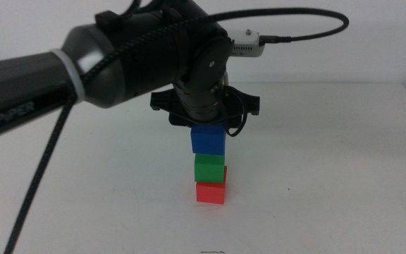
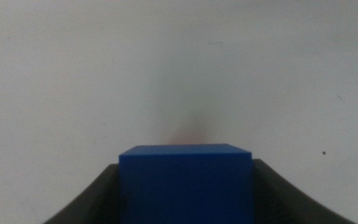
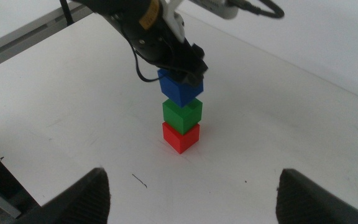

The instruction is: Stack red cubes first, then green, then blue cubes in a specific spot.

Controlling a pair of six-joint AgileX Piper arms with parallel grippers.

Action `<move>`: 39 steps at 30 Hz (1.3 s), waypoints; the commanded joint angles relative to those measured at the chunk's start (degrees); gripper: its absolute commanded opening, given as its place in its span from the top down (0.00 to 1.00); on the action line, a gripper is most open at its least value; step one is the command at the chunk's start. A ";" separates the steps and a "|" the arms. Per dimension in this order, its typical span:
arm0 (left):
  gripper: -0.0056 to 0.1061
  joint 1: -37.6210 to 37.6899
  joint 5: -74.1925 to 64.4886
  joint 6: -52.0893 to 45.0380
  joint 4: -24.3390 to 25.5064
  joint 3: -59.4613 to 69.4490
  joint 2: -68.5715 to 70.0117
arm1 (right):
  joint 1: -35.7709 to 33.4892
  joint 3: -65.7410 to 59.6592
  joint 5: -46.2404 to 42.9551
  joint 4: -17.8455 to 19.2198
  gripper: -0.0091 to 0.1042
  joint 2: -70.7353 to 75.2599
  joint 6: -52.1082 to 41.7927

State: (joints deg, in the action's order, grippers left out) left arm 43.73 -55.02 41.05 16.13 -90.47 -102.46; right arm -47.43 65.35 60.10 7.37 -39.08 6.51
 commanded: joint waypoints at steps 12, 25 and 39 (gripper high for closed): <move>0.95 0.31 3.83 2.37 1.09 -1.41 -0.56 | 0.34 1.33 -3.75 1.11 0.27 -0.18 -0.71; 0.17 0.31 2.07 2.53 1.65 -1.41 -0.63 | 0.34 1.33 -3.75 1.11 0.27 -0.18 -0.71; 0.13 0.31 2.98 2.24 2.47 -1.41 11.54 | 0.34 1.33 -3.75 1.11 0.27 -0.18 -0.71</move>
State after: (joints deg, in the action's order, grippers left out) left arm 43.73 -54.05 42.82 17.29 -90.28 -95.56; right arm -47.43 65.35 60.10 7.37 -39.08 6.51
